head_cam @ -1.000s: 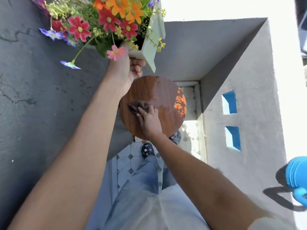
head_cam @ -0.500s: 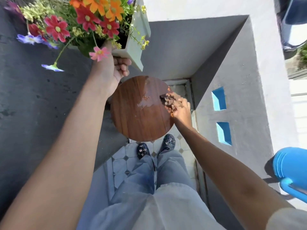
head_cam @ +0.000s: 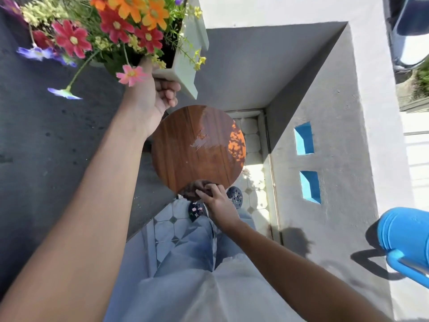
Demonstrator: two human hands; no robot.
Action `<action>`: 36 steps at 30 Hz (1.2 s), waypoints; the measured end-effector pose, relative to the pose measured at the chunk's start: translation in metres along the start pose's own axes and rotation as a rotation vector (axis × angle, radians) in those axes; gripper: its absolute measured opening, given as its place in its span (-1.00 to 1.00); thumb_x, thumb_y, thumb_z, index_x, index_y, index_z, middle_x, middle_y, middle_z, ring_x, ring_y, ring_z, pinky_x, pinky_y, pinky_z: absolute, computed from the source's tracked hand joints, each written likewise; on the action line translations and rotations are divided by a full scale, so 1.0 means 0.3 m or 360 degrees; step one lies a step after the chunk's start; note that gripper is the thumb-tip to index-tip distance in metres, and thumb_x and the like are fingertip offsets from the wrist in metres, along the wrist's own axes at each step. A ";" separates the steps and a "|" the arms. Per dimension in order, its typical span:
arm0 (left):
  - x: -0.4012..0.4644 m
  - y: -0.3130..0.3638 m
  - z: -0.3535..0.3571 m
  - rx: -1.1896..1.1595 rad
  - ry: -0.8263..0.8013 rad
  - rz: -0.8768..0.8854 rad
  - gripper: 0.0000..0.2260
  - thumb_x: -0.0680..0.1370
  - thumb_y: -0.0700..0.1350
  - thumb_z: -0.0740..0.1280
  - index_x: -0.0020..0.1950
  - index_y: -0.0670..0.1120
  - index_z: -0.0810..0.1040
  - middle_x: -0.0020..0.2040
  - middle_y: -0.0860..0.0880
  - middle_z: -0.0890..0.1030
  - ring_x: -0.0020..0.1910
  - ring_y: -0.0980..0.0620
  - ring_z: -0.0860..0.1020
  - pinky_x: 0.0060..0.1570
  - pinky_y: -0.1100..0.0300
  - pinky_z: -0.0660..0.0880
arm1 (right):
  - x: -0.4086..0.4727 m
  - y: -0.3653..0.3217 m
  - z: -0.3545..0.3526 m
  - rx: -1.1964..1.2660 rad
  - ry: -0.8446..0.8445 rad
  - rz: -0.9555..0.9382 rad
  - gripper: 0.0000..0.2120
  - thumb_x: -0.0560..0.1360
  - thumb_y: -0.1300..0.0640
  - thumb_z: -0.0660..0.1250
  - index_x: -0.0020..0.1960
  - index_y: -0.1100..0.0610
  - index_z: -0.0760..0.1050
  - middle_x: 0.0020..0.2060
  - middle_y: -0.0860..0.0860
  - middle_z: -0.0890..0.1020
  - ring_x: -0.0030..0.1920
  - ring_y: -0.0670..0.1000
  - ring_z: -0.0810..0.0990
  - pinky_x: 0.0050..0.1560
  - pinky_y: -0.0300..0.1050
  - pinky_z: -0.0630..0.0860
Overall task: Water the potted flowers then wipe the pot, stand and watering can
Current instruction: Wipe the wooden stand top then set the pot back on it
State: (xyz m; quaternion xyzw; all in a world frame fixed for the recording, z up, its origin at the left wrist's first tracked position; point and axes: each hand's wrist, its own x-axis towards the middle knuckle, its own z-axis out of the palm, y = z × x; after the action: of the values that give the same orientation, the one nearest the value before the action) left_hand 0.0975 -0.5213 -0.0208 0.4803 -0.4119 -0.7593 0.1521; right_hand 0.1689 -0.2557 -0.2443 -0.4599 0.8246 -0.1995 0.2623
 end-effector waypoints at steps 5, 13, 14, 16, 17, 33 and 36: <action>-0.001 -0.002 -0.002 -0.0003 0.0003 0.0004 -0.71 0.63 -0.08 0.04 -0.22 -0.11 0.43 -0.48 -0.08 0.50 -0.47 0.06 0.35 -0.46 0.24 0.29 | 0.120 0.181 -0.235 0.0142 0.0419 0.0545 -0.70 0.58 0.15 0.23 0.28 0.13 0.55 0.16 0.13 0.50 0.17 0.15 0.46 0.05 -0.10 0.50; -0.011 0.006 0.002 -0.0016 -0.0008 0.0030 -0.71 0.63 -0.08 0.04 -0.22 -0.11 0.43 -0.49 -0.07 0.50 -0.47 0.06 0.35 -0.46 0.24 0.28 | 0.379 0.158 -0.411 0.0192 0.0690 0.0588 -0.63 0.53 0.22 0.26 0.30 -0.02 0.50 0.23 0.08 0.44 0.20 0.08 0.43 0.18 -0.01 0.49; -0.011 0.006 0.003 -0.0016 -0.0008 0.0033 -0.71 0.63 -0.09 0.05 -0.23 -0.10 0.42 -0.50 -0.07 0.50 -0.47 0.06 0.34 -0.46 0.24 0.28 | 0.380 0.119 -0.392 0.0160 0.0586 0.0533 -0.61 0.54 0.18 0.27 0.34 -0.07 0.46 0.26 0.09 0.43 0.21 0.11 0.44 0.18 -0.02 0.48; -0.011 0.007 0.006 -0.0017 -0.0009 0.0036 -0.69 0.63 -0.08 0.06 -0.26 -0.10 0.42 -0.51 -0.07 0.50 -0.47 0.05 0.34 -0.47 0.24 0.27 | 0.338 0.041 -0.323 -0.0035 0.0329 0.0255 -0.58 0.54 0.16 0.27 0.37 -0.10 0.45 0.31 0.14 0.44 0.22 0.19 0.45 0.17 0.03 0.45; -0.010 0.009 0.003 -0.0023 -0.0003 0.0036 -0.69 0.63 -0.08 0.06 -0.27 -0.10 0.42 -0.51 -0.07 0.50 -0.47 0.05 0.33 -0.48 0.24 0.26 | 0.307 0.013 -0.278 -0.0175 0.0259 0.0062 -0.60 0.53 0.15 0.28 0.34 -0.08 0.49 0.32 0.14 0.46 0.24 0.21 0.44 0.17 0.08 0.45; 0.001 -0.003 -0.018 -0.0019 -0.0006 0.0004 -0.69 0.63 -0.08 0.07 -0.19 -0.15 0.48 -0.46 -0.11 0.51 -0.48 0.05 0.34 -0.48 0.24 0.29 | 0.340 -0.036 -0.127 -0.0150 0.0190 0.0146 -0.54 0.60 -0.16 0.18 0.45 -0.04 0.36 0.15 0.17 0.46 0.11 0.19 0.42 0.13 0.14 0.49; 0.008 0.000 -0.019 -0.0023 0.0001 0.0001 -0.71 0.63 -0.08 0.07 -0.17 -0.16 0.48 -0.46 -0.11 0.51 -0.48 0.05 0.34 -0.48 0.24 0.29 | 0.275 -0.092 -0.030 -0.0212 0.0112 -0.0271 -0.57 0.57 -0.08 0.29 0.39 0.03 0.45 0.10 0.20 0.50 0.01 0.21 0.47 -0.04 0.09 0.55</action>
State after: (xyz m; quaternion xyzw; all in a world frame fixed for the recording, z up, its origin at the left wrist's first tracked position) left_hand 0.1012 -0.5255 -0.0233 0.4793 -0.4065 -0.7621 0.1558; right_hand 0.1453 -0.3398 -0.2421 -0.5374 0.8027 -0.1816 0.1841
